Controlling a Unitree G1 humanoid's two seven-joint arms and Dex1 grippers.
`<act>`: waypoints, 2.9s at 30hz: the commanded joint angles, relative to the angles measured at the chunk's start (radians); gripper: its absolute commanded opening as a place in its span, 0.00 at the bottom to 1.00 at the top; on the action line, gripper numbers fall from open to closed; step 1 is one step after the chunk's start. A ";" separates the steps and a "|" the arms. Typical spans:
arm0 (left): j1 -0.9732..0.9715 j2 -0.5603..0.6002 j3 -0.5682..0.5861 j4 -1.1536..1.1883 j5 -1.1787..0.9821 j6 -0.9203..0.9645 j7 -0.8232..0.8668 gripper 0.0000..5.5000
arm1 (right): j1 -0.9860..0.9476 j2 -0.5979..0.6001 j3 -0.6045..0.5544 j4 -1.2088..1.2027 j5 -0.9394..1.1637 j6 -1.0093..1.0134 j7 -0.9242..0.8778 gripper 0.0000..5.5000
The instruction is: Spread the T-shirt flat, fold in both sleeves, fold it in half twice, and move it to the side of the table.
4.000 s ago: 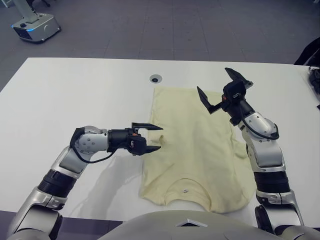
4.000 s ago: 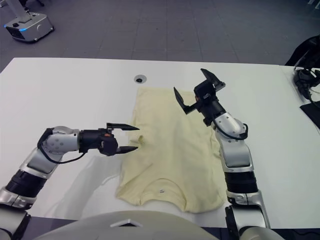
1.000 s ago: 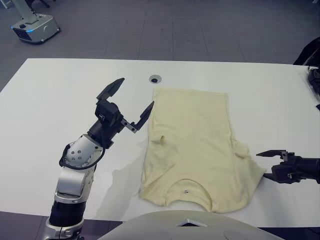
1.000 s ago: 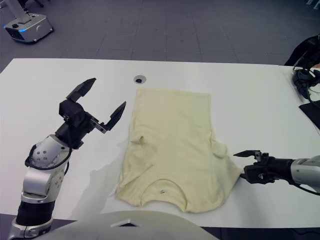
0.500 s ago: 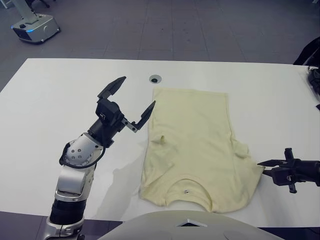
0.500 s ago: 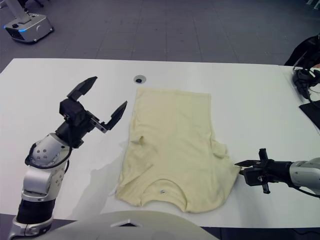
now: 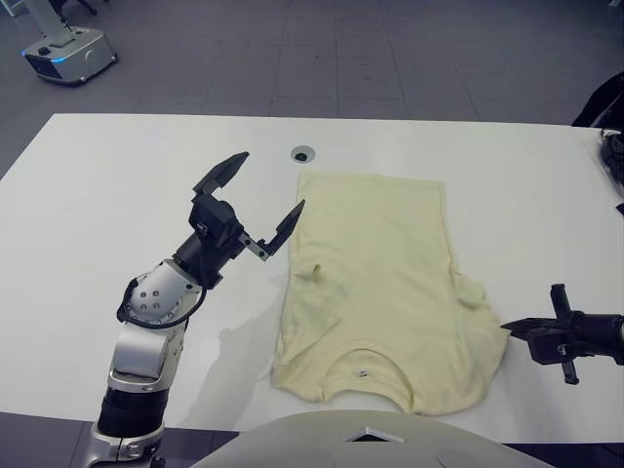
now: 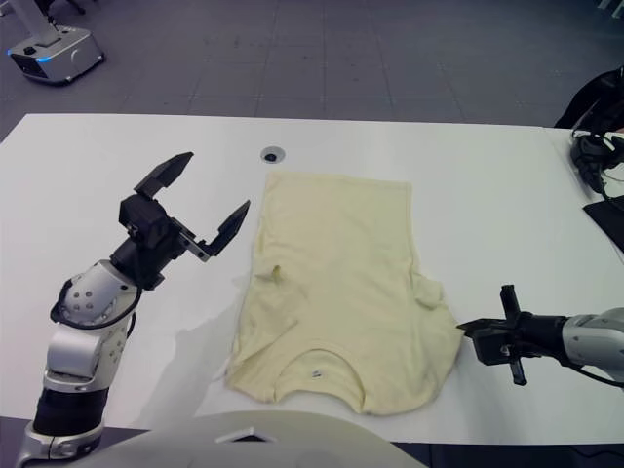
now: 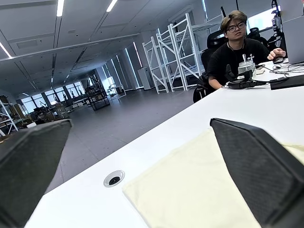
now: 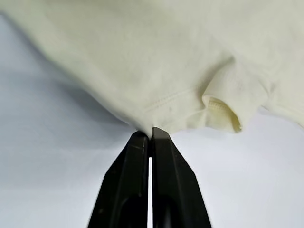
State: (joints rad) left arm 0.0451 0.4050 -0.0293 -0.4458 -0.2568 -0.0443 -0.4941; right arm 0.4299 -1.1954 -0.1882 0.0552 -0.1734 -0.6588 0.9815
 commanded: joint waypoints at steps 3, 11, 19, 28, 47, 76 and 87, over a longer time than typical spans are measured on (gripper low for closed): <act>-0.006 -0.003 -0.005 0.006 0.010 -0.002 -0.010 0.98 | -0.008 -0.047 -0.062 -0.076 -0.001 0.007 -0.007 0.00; -0.019 -0.006 -0.015 0.002 0.014 0.009 -0.008 0.98 | -0.112 -0.061 -0.023 -0.236 0.176 0.116 0.076 0.00; -0.040 -0.013 -0.034 0.018 0.024 0.008 -0.008 0.98 | -0.277 -0.001 0.181 -0.323 0.145 0.172 0.115 0.00; -0.060 -0.022 -0.047 0.028 0.029 0.011 -0.014 0.98 | -0.416 0.098 0.347 -0.296 0.057 0.195 0.120 0.00; -0.079 -0.027 -0.051 0.054 0.033 0.014 -0.033 0.98 | -0.412 0.188 0.412 -0.309 0.091 0.328 0.107 0.36; 0.378 0.521 -0.066 -0.328 0.061 0.100 -0.507 0.98 | 0.468 0.256 -0.219 -1.097 0.500 1.341 0.042 0.98; 0.439 0.560 -0.156 -0.278 0.284 0.082 -0.486 0.98 | 0.461 0.218 -0.096 -1.077 0.356 1.357 -0.050 0.98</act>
State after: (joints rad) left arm 0.4859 0.9597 -0.1616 -0.7427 -0.0263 0.0422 -0.9934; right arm 0.9057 -0.9596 -0.3065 -1.0324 0.2109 0.6940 0.9478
